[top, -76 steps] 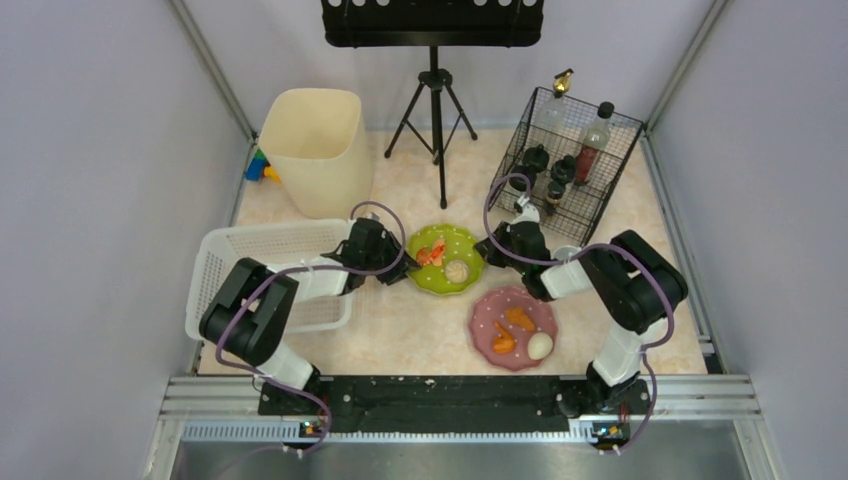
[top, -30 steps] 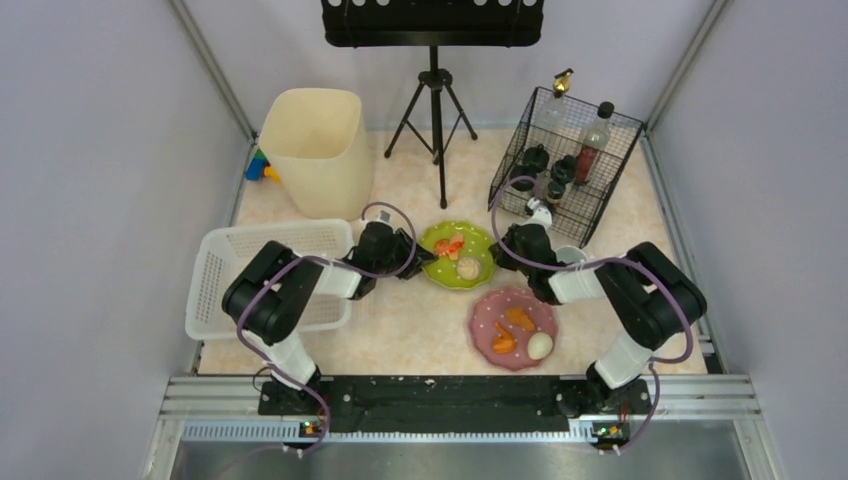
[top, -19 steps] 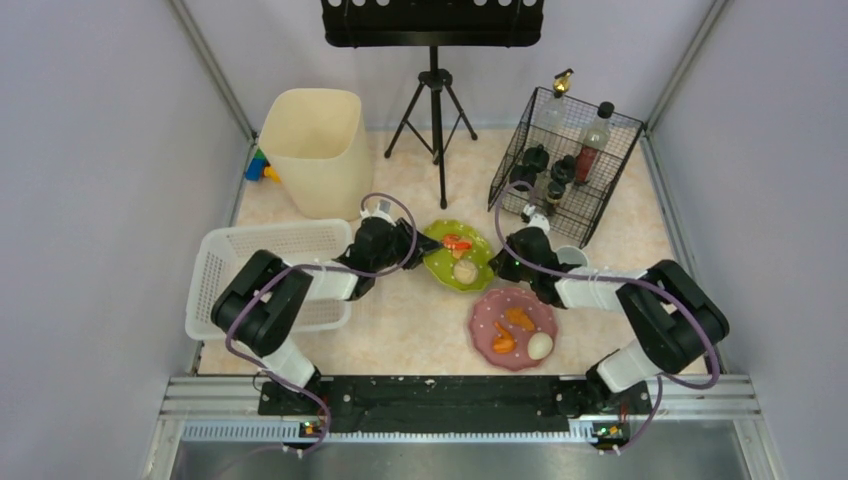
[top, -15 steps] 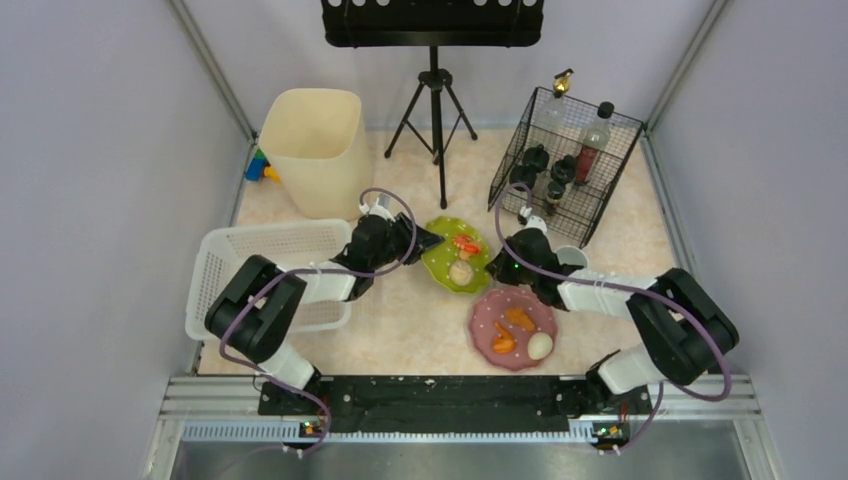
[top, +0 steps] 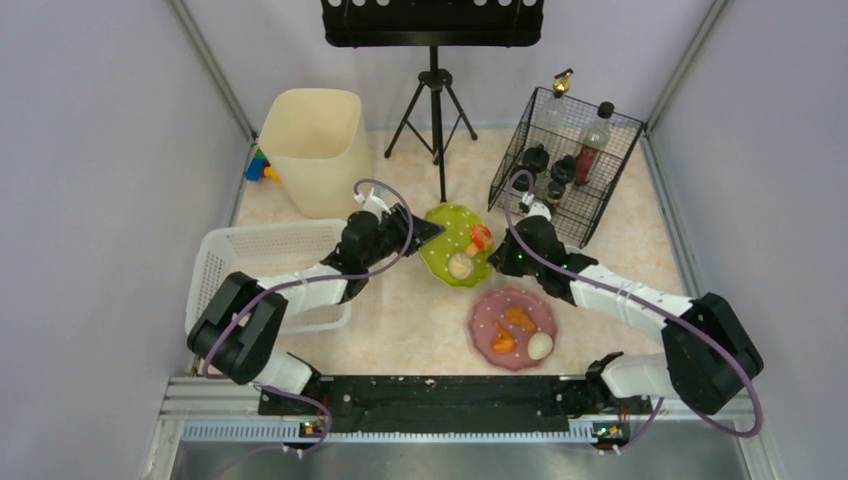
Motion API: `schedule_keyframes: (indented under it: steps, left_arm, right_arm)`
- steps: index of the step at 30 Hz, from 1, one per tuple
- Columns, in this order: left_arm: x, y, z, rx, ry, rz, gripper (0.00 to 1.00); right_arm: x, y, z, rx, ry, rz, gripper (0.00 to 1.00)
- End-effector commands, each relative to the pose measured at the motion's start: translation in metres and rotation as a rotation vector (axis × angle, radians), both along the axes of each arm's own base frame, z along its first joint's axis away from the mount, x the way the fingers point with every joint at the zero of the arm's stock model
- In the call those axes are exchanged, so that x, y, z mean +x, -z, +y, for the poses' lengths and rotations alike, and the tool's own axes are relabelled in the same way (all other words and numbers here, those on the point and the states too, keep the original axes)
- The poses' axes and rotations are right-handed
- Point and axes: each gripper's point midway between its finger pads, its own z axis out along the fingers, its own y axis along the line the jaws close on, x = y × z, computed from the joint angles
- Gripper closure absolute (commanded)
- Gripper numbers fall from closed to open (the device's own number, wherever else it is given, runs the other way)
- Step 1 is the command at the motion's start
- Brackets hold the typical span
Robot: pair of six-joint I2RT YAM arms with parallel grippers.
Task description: Clear the kitchen counter
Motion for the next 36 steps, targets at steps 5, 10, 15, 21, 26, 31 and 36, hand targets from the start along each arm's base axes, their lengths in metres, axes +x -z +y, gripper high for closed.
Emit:
schedule_keyframes:
  steps: [5, 10, 15, 21, 26, 31, 36]
  left_arm:
    - [-0.066, -0.138, -0.032, -0.383, 0.251, -0.270, 1.00]
    - [-0.068, -0.146, -0.025, -0.438, 0.228, -0.251, 1.00]
    - [-0.068, -0.155, -0.018, -0.475, 0.187, -0.232, 1.00]
    - [-0.064, -0.159, -0.008, -0.462, 0.117, -0.206, 1.00]
    - [-0.062, -0.161, -0.002, -0.440, 0.070, -0.195, 1.00]
    - [-0.061, -0.158, 0.001, -0.437, 0.050, -0.181, 1.00]
    - [-0.059, -0.156, 0.005, -0.447, 0.026, -0.177, 1.00]
  right_arm:
    - [-0.031, -0.136, 0.082, 0.280, -0.351, -0.235, 1.00]
    - [-0.033, -0.155, 0.069, 0.260, -0.323, -0.269, 1.00]
    - [-0.039, -0.166, 0.066, 0.260, -0.325, -0.272, 1.00]
    - [-0.042, -0.185, 0.056, 0.261, -0.306, -0.304, 1.00]
    - [-0.044, -0.208, 0.046, 0.265, -0.279, -0.348, 1.00]
    - [-0.047, -0.221, 0.042, 0.271, -0.275, -0.365, 0.89]
    - [-0.049, -0.231, 0.037, 0.281, -0.260, -0.387, 0.56]
